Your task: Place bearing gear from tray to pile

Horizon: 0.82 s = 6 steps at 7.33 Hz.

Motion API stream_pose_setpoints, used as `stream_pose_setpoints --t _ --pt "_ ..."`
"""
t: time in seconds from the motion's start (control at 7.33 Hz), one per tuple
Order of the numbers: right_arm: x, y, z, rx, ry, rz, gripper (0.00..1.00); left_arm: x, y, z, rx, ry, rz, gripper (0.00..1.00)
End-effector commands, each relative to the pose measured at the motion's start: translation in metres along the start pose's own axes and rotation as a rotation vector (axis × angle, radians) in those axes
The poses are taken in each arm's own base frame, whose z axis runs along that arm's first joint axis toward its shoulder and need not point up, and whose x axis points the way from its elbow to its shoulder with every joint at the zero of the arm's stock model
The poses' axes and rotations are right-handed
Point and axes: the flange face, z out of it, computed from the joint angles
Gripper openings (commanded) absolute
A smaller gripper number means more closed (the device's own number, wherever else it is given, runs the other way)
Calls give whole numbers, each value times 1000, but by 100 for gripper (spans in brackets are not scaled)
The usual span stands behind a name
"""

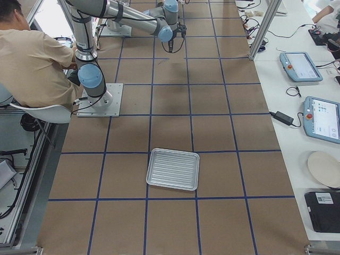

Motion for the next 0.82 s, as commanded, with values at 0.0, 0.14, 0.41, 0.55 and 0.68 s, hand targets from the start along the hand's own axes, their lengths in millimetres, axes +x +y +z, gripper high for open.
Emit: stream_pose_setpoints --t 0.0,0.14,0.41,0.55,0.68 --pt "-35 -1 38 -35 24 81 15 -1 -1 2 -1 -2 1 0" --pt "-34 -1 39 -31 32 72 52 -2 0 2 -2 -3 -4 0" --pt "-19 -25 25 -17 25 113 100 -12 7 4 -4 4 -30 0" --pt "10 -63 -12 8 5 163 100 -24 13 5 -3 11 -53 0" --pt "54 -87 -48 -15 39 74 100 -25 14 7 -4 13 -57 5"
